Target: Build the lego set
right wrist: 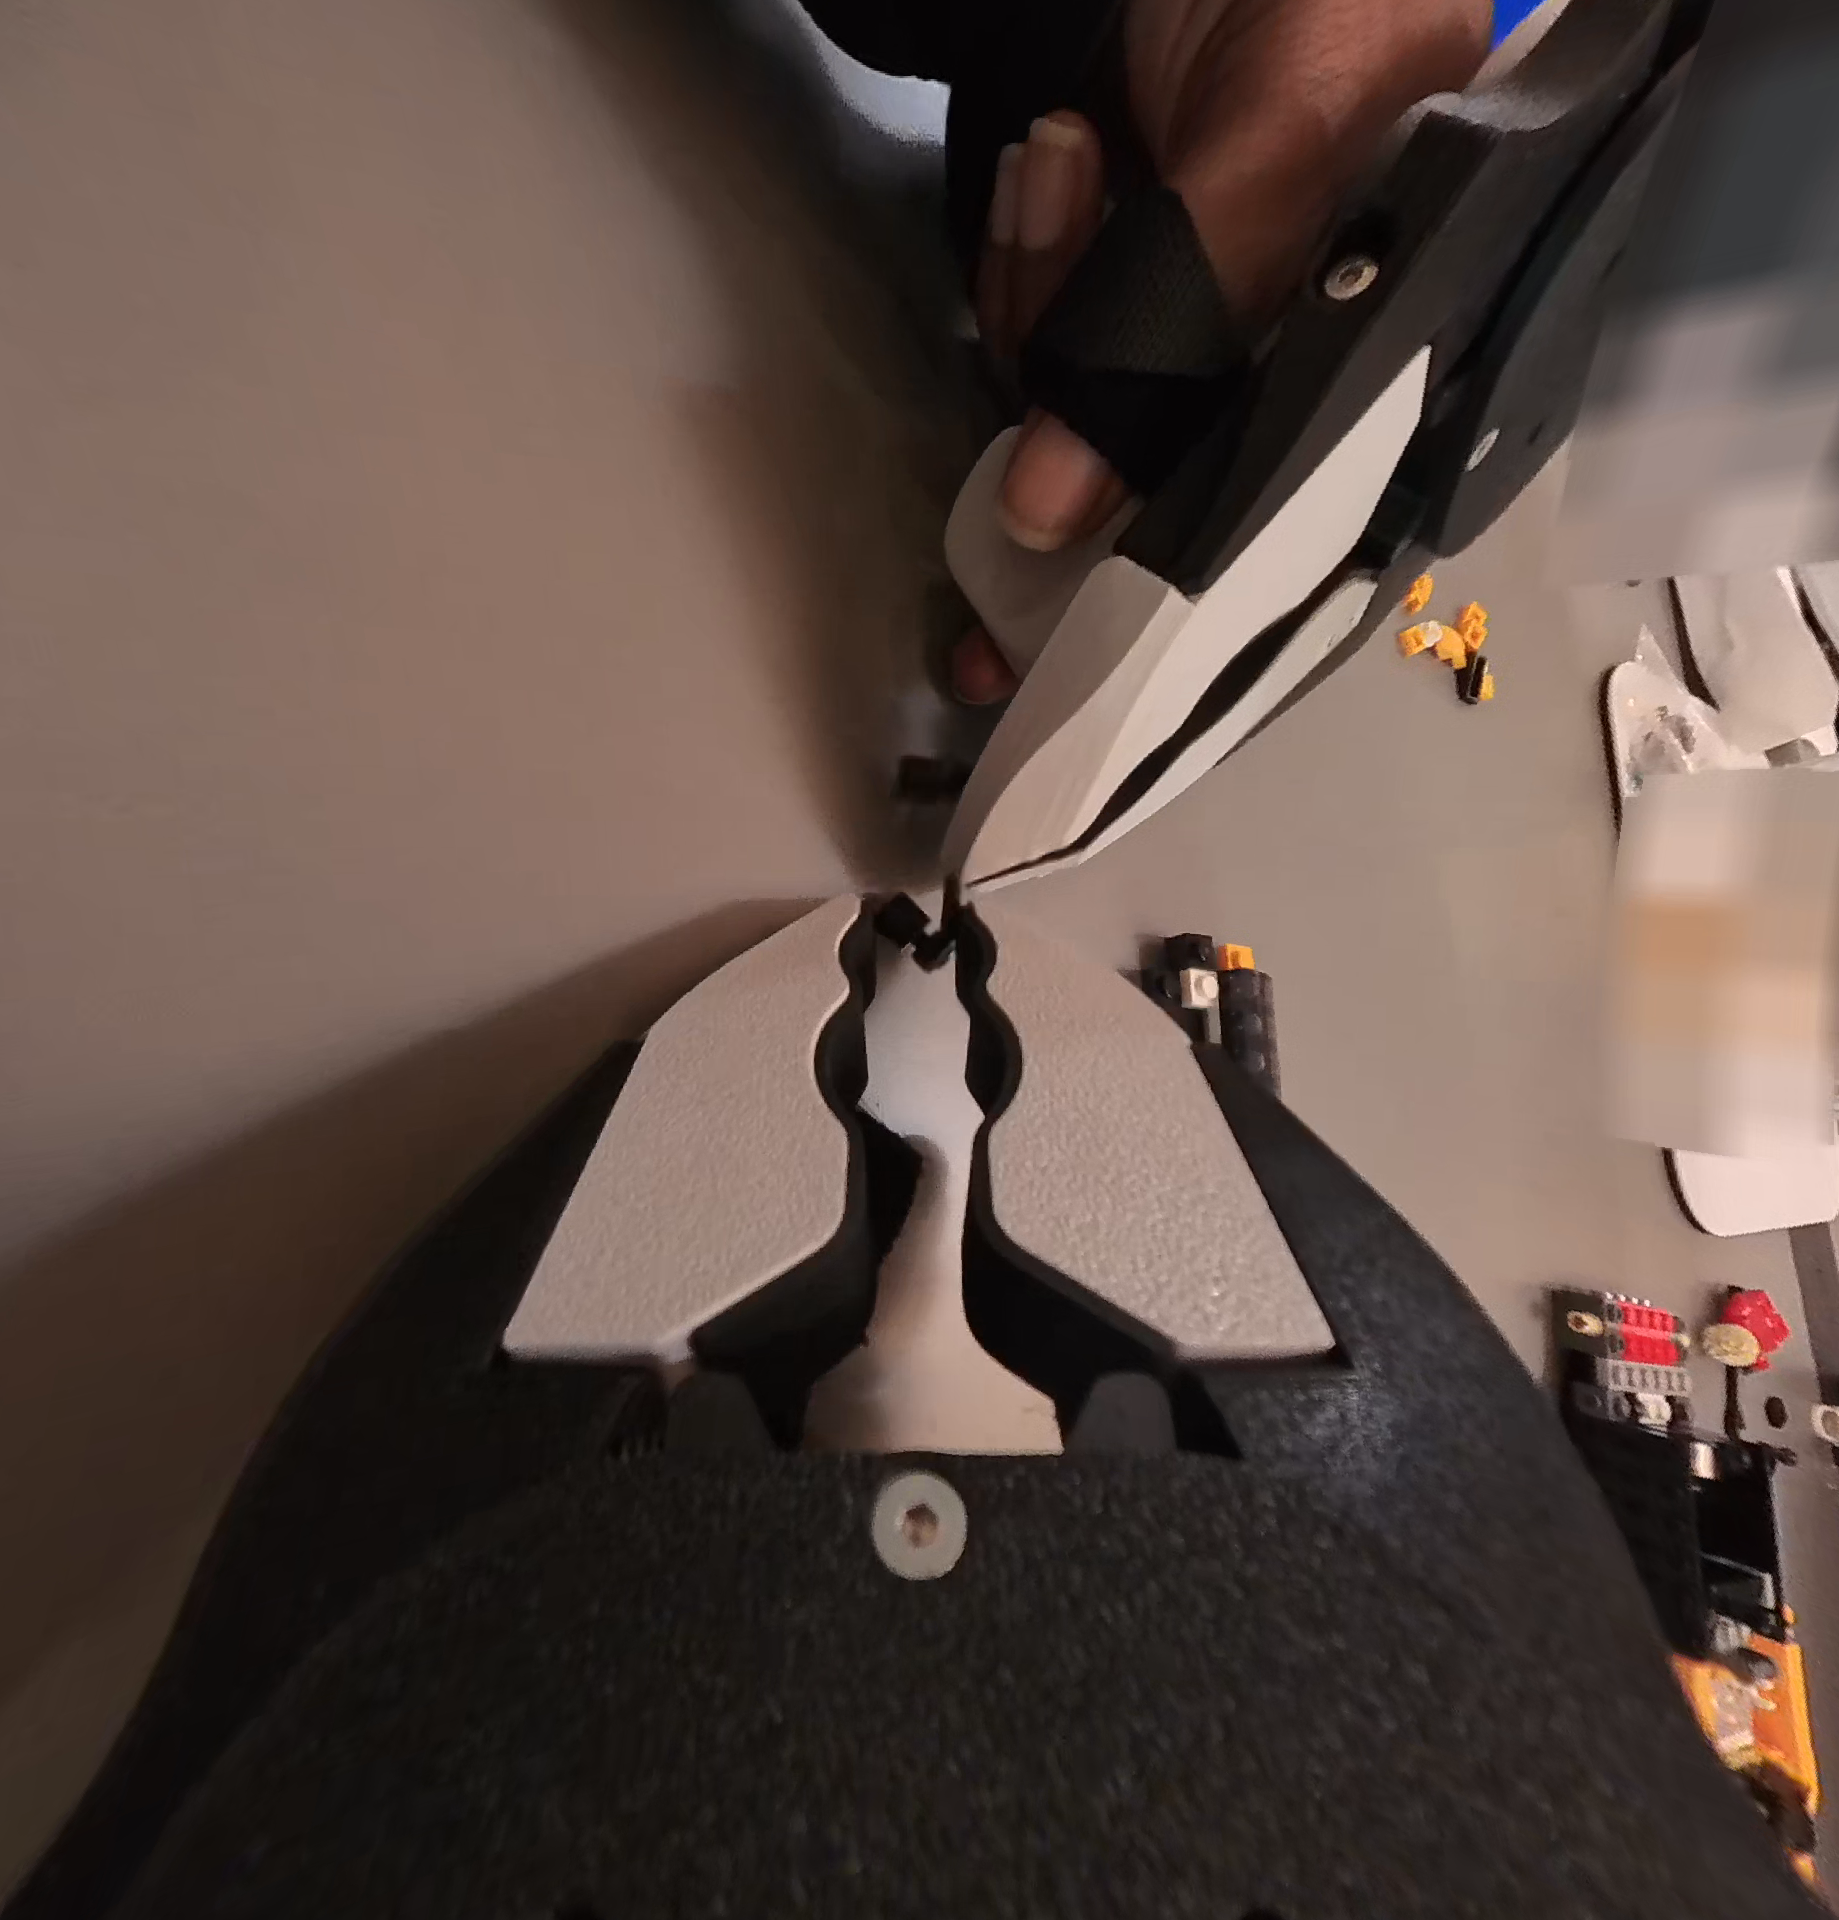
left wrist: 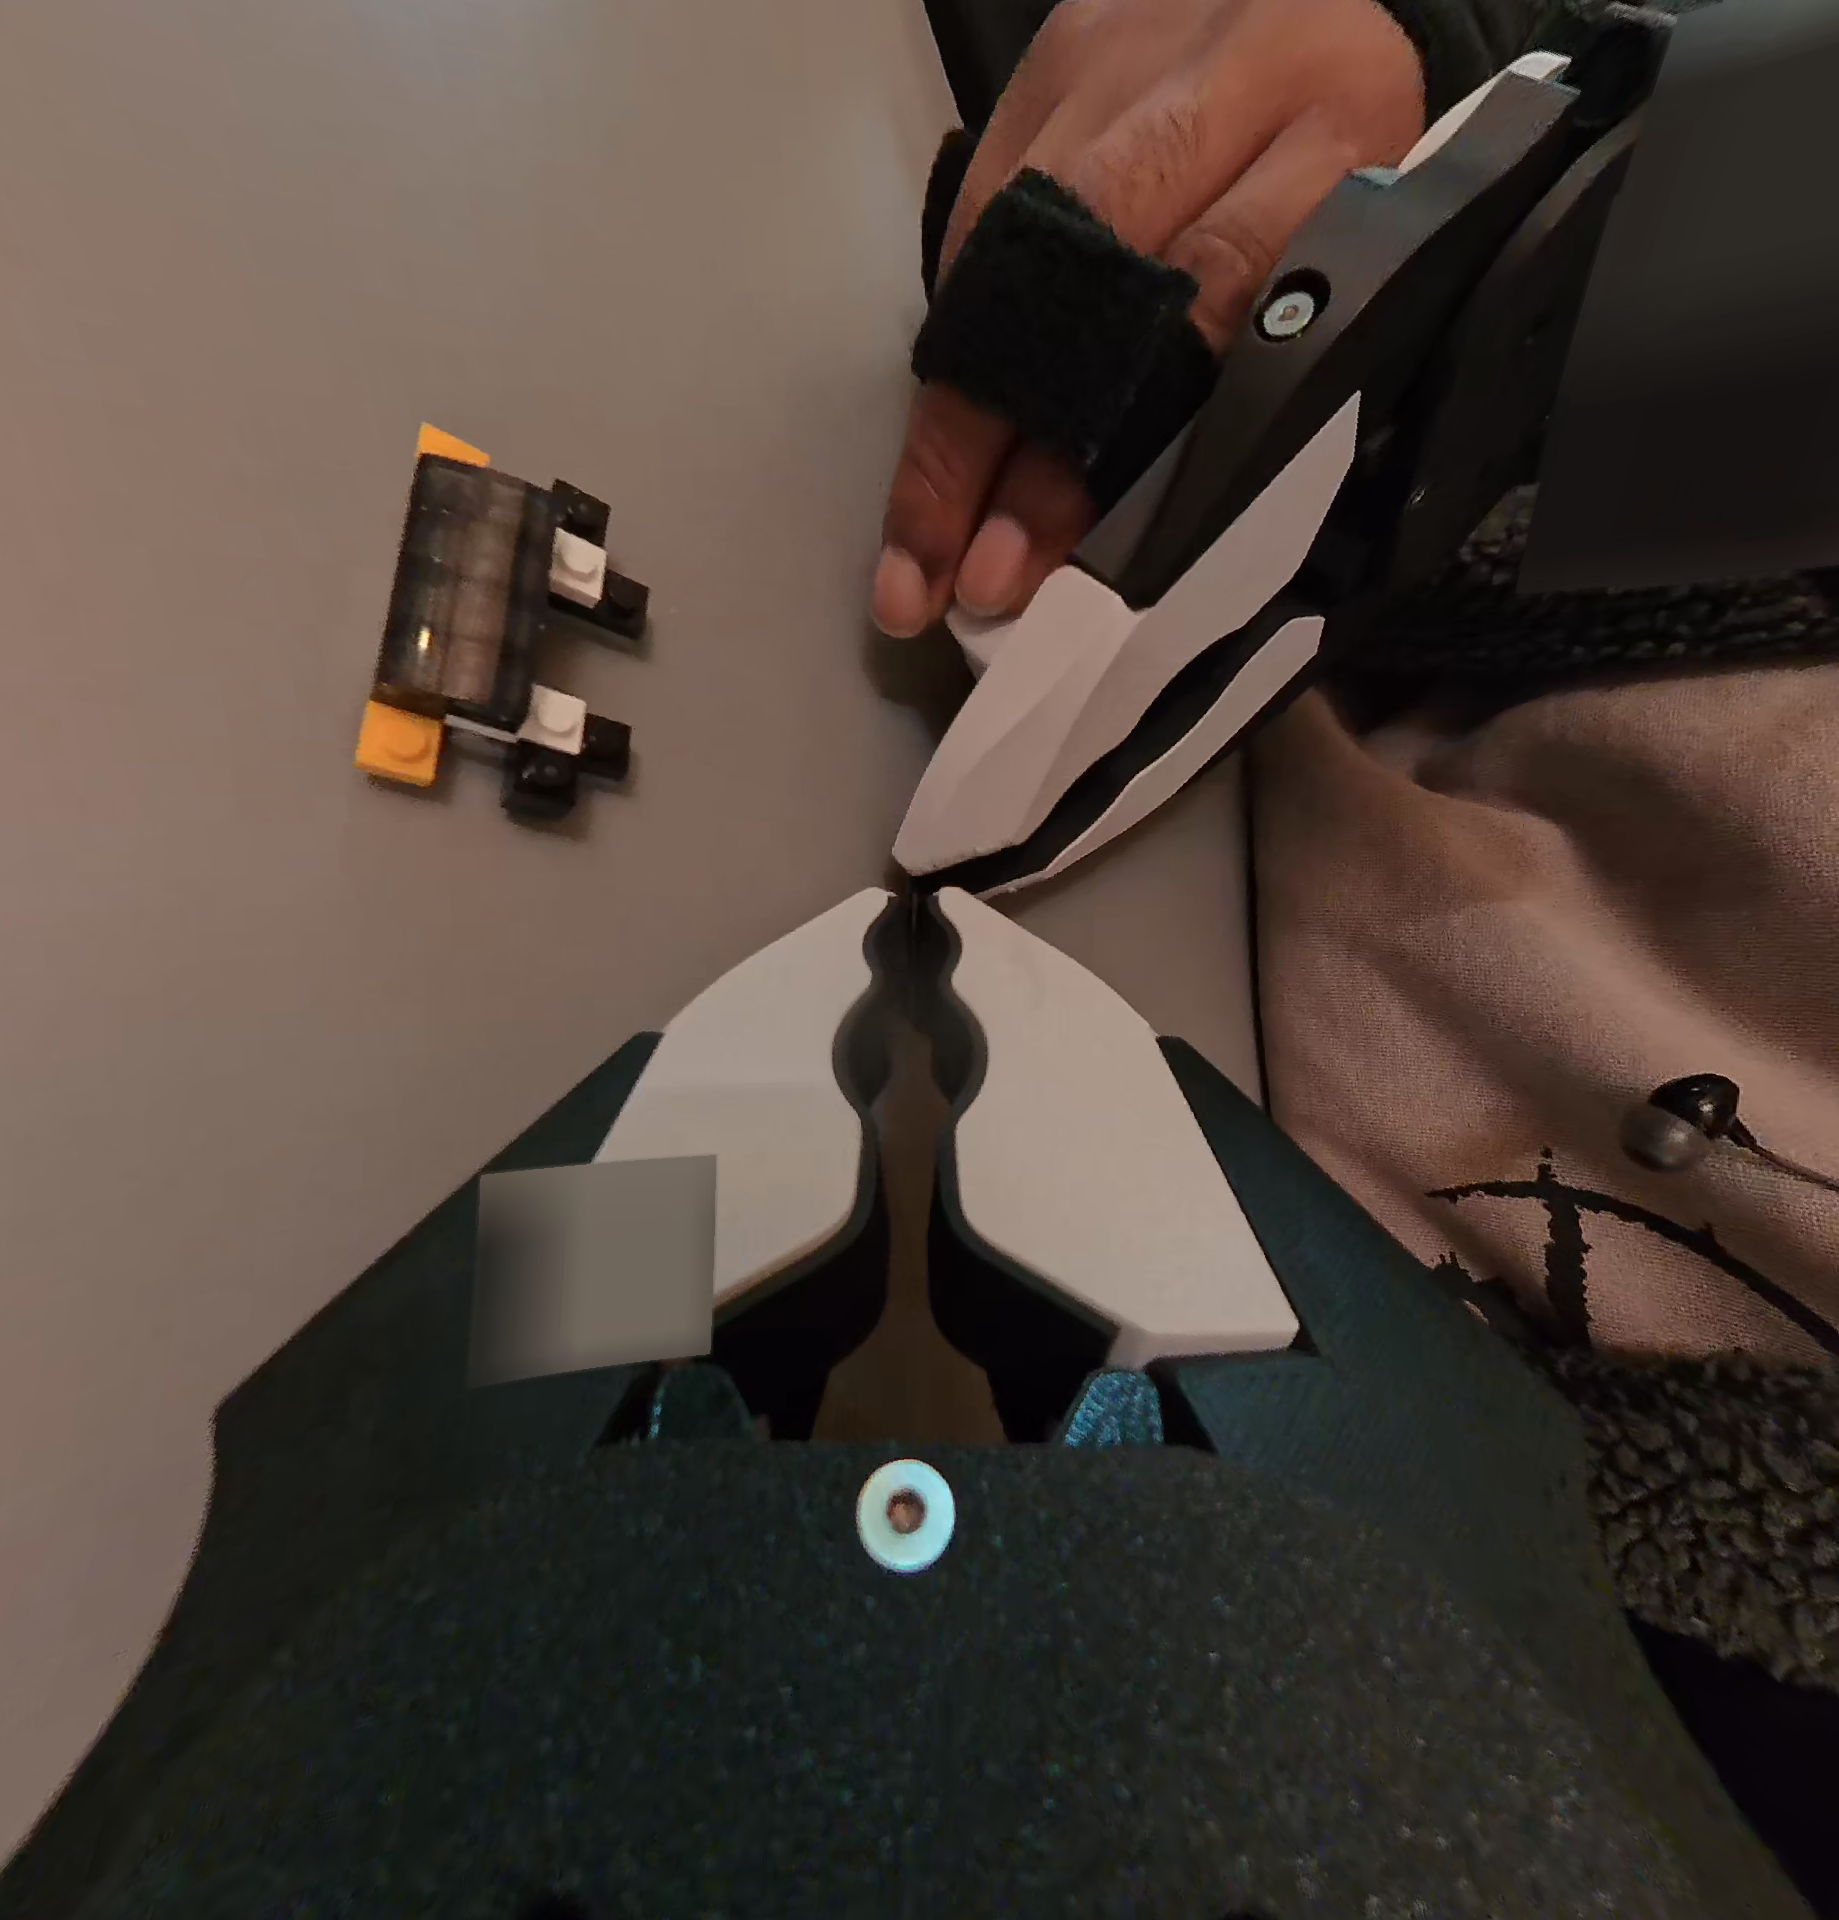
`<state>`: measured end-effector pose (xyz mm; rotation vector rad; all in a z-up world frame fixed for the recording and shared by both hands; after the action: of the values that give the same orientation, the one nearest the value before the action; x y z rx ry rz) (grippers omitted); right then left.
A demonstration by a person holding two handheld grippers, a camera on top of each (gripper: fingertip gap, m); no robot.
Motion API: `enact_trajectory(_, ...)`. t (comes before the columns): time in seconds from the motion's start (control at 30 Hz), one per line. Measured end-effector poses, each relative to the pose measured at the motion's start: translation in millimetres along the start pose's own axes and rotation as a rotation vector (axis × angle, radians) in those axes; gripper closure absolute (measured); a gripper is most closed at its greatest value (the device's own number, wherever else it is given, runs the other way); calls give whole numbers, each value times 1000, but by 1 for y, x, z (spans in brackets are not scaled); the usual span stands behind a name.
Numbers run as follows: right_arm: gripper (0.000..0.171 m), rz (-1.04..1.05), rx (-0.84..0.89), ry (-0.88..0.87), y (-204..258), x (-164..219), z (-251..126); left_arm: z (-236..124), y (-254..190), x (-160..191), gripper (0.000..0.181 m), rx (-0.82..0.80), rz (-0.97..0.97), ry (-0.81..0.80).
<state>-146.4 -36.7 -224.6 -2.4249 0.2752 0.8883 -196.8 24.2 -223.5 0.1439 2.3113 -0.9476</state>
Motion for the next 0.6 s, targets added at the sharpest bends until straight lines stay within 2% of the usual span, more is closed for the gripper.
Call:
enact_trajectory(0.03, 168, -10, 11, -7, 0, -1, 0, 3, -2, 0, 179, 8, 6, 13)
enact_trajectory(0.43, 163, 125, 5, -75, -16, -6, -12, -4, -2, 0, 179, -3, 16, -5)
enact_trajectory(0.6, 160, 321, 32, -119, -48, -7, -22, -26, 9, -3, 179, -73, 9, -86)
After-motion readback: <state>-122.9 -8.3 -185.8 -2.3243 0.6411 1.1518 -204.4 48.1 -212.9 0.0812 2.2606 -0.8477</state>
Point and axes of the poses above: each gripper's, where its closed fingertips meet, z out along the fingers, x out of its underside, y = z × x across the jaws, the point moved 5 cm from there along -z, back along the fingers, and after that the axes turned 6 degrees about z, right-handed, at the moved point
